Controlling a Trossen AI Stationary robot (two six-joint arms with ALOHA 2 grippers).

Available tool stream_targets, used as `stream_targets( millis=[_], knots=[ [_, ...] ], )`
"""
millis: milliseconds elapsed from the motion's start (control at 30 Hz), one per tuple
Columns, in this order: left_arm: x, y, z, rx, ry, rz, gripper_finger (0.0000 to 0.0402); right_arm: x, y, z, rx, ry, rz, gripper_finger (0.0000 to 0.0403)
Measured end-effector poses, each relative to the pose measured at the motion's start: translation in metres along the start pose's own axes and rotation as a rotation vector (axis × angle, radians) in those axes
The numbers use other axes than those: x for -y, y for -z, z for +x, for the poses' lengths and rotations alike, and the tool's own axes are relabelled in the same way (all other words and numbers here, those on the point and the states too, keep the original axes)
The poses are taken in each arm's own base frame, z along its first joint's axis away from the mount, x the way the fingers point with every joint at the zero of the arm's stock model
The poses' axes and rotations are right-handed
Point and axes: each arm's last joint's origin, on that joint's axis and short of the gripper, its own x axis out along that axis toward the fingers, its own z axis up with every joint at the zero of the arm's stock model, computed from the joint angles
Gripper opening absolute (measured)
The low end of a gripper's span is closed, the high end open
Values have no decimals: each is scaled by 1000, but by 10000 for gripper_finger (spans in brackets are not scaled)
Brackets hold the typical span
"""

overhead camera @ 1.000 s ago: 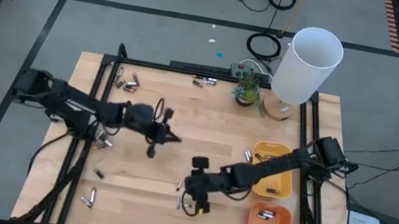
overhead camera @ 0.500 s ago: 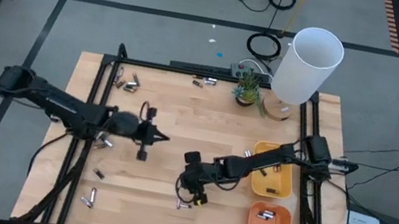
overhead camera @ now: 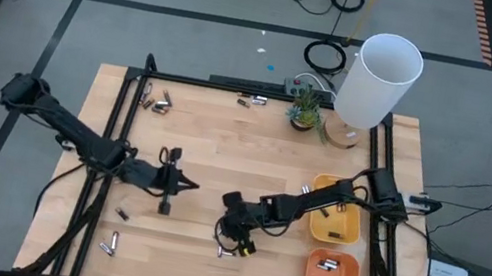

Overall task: Sort batteries
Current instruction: Put the black battery into the orange bin

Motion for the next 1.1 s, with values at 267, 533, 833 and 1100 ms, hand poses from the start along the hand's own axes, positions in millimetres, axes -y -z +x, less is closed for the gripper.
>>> stream_targets(
  millis=[267,533,833,1100],
  knots=[
    [17,4,-7,-25,75,17,8,0,3,0,-25,-47,121,13],
    [25,6,-6,-40,198,8,15,3,-19,-61,-71,57,204,4],
    [31,6,11,35,137,194,110,-32,-52,-161,3,155,361,1],
    [16,-4,31,161,66,144,152,-74,-41,-209,-108,162,609,1]
  ],
)
